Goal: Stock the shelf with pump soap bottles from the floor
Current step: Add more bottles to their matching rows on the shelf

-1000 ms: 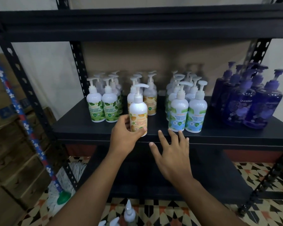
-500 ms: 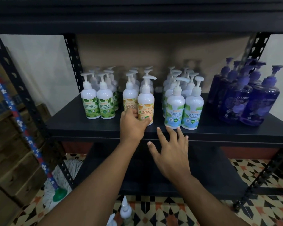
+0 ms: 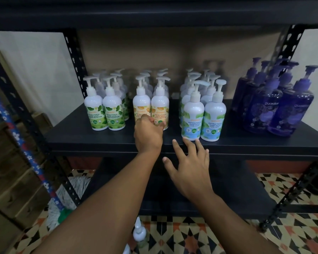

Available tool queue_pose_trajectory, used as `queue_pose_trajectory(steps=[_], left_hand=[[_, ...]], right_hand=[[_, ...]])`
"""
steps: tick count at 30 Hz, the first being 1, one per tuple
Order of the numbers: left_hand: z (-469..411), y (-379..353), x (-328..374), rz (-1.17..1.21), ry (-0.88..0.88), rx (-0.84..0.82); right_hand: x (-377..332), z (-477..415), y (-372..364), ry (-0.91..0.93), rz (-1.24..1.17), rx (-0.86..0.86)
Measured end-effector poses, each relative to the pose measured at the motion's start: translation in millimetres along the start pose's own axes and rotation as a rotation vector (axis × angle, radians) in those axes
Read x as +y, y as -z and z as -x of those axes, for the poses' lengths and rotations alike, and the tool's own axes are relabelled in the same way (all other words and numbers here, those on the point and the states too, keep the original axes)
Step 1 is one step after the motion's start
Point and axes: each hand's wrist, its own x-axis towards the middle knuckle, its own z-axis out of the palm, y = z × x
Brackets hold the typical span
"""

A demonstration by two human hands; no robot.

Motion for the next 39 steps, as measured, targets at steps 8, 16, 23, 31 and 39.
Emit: queue_pose_trajectory(steps=[8,16,23,31,39], left_hand=[[5,8,-2,-0.057,-0.078,-0.043],[46,87,-63,-0.473,-0.258,0.019],[99,164,-150,-0.358,-0.040,-0.081],[177,182,-258,-0.267,0.354,-0.230],[224,160,-290,-0.290,0.601,-0.640]], right_hand=[[-1,2,5,-0.012,-0.050,-0.030],[-27,11,0,0.079,-0.200,0.110],[-67,35,-36,0.132,-0.416,-0.233],[-67,107,-136,-0.197,-0.484,-0.554],[-17,195,-237,-0.422,-0.378,-0.748]])
